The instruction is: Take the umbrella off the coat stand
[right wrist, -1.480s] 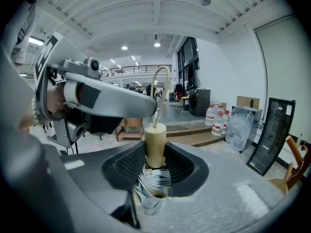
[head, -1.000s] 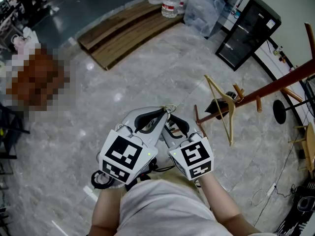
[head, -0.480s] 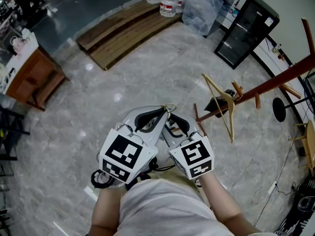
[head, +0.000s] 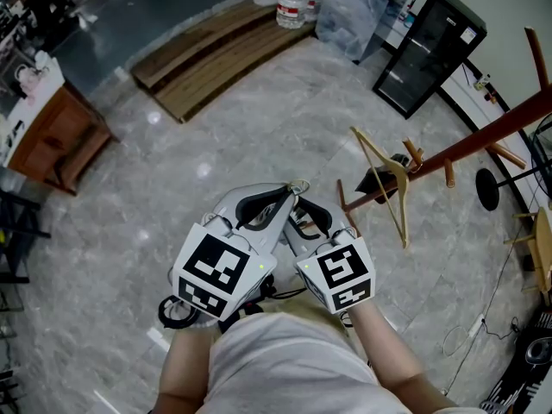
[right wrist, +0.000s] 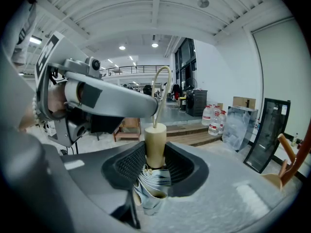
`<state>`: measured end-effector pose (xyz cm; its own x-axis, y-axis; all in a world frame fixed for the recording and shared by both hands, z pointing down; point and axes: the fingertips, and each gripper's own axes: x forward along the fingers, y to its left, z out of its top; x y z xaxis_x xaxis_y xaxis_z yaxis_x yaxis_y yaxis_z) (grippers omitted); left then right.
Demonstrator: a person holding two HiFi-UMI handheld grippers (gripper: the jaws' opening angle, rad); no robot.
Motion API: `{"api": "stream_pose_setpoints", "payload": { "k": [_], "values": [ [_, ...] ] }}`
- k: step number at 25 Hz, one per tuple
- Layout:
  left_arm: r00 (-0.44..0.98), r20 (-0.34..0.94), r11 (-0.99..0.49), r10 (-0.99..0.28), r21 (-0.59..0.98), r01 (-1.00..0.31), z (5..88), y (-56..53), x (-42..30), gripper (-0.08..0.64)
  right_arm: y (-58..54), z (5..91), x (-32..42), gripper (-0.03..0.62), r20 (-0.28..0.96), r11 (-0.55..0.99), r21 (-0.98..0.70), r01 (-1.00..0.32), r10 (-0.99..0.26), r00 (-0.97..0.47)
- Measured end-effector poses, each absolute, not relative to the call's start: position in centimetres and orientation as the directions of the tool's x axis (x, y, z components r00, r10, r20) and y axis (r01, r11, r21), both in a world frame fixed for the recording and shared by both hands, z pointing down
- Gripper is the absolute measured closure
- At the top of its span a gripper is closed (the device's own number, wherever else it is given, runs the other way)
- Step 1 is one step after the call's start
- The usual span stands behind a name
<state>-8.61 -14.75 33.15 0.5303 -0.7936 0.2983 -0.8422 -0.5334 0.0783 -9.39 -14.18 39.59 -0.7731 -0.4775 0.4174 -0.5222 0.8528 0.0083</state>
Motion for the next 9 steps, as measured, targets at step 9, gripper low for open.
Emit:
{"api": "stream_pose_setpoints", "payload": {
  "k": [9],
  "values": [
    [0.534, 0.303, -0.538, -0.789, 0.079, -0.84, 33.6, -14.82, -8.51, 0.532, -14.22, 40.05, -9.31, 0.466, 0.421, 0.853, 0.009, -0.521, -0.476, -0.772]
  ]
}}
